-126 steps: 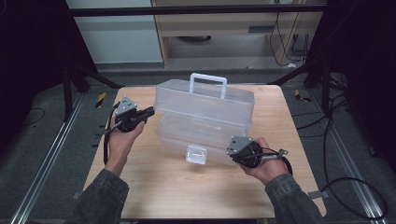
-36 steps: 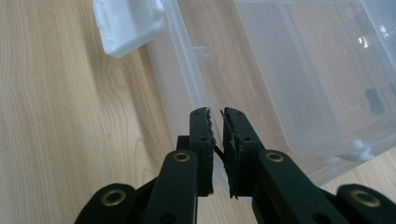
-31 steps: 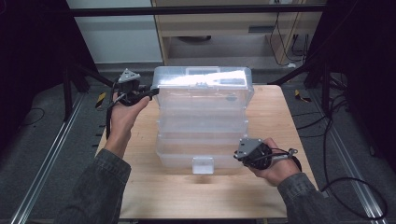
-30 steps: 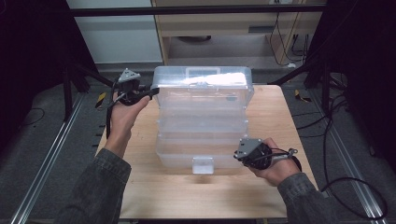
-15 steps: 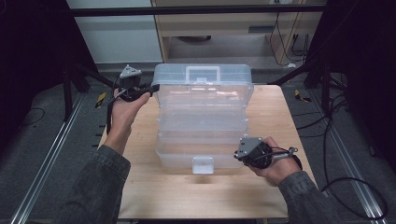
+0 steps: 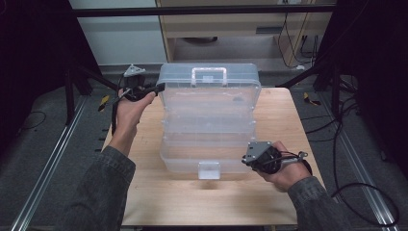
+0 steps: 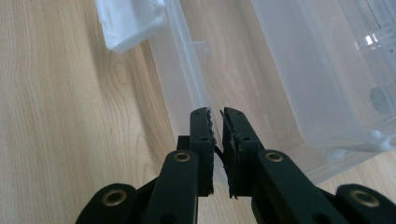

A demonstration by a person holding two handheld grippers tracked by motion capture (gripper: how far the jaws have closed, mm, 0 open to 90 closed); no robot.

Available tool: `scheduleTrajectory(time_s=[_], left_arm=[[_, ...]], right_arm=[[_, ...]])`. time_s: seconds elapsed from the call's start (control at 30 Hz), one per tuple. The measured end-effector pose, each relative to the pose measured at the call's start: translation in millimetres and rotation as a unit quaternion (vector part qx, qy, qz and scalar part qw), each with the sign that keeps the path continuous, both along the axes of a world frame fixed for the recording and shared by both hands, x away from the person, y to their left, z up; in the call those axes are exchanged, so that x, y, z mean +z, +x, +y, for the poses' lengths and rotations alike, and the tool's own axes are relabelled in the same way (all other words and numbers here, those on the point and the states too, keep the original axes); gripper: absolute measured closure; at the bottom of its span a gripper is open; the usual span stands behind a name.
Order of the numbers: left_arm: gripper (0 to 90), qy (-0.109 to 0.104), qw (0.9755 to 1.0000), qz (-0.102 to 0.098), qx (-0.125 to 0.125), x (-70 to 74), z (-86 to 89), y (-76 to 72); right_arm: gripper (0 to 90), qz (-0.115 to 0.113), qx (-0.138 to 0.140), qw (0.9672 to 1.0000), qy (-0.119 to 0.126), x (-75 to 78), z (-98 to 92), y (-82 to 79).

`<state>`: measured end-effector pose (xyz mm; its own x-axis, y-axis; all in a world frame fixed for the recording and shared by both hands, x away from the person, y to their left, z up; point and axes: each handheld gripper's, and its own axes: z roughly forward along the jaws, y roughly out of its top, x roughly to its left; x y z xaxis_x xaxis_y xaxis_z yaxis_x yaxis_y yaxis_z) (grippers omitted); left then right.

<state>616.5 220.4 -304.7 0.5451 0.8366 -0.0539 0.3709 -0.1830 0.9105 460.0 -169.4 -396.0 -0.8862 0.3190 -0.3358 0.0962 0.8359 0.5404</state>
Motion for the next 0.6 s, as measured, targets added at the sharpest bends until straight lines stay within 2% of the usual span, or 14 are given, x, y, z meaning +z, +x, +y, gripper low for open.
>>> scheduleTrajectory(time_s=[0.6], left_arm=[[72.0,-0.007,1.0000,0.004,0.004,-0.4,-0.2,8.4]], right_arm=[[82.6,0.000,-0.002,1.0000,0.003,-0.3,-0.1,-0.3]])
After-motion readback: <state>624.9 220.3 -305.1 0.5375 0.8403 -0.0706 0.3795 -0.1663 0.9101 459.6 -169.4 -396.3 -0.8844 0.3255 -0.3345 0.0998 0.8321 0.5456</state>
